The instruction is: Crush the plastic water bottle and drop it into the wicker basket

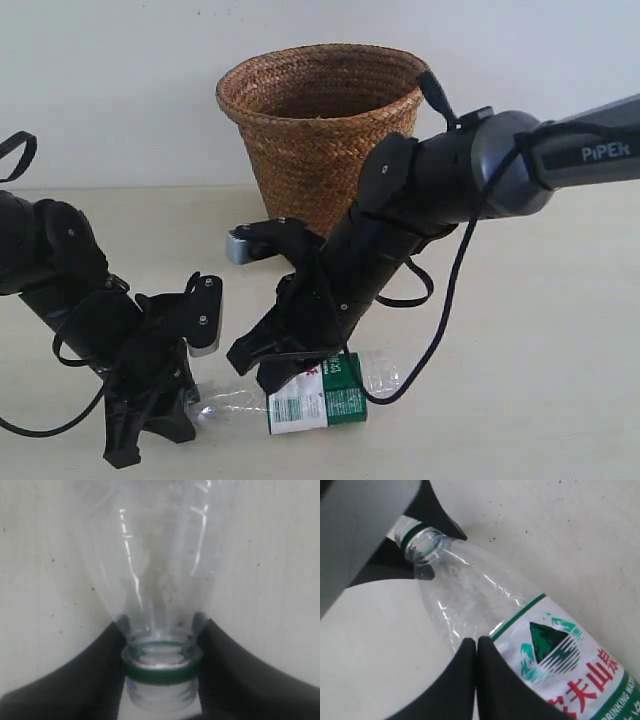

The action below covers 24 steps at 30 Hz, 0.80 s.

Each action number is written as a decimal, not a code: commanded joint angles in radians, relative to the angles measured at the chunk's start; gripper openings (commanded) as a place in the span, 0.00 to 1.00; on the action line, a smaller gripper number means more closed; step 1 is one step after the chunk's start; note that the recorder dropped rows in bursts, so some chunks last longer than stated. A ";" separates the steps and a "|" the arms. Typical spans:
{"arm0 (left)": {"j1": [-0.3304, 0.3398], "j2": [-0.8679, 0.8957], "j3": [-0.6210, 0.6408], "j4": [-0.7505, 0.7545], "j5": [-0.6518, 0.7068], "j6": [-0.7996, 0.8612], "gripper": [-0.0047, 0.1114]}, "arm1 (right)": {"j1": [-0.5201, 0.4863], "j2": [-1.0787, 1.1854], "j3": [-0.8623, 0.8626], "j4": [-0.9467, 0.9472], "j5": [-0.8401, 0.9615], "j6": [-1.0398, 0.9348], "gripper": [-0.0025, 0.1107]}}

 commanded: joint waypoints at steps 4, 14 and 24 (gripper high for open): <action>-0.004 -0.001 -0.002 -0.011 -0.006 -0.008 0.08 | -0.010 0.085 -0.018 -0.057 -0.010 0.029 0.02; -0.004 -0.001 -0.002 -0.011 0.006 -0.010 0.08 | -0.064 0.193 -0.072 -0.223 0.030 0.176 0.02; -0.004 -0.001 -0.002 -0.011 0.010 -0.015 0.08 | -0.102 0.322 -0.184 -0.353 0.188 0.282 0.02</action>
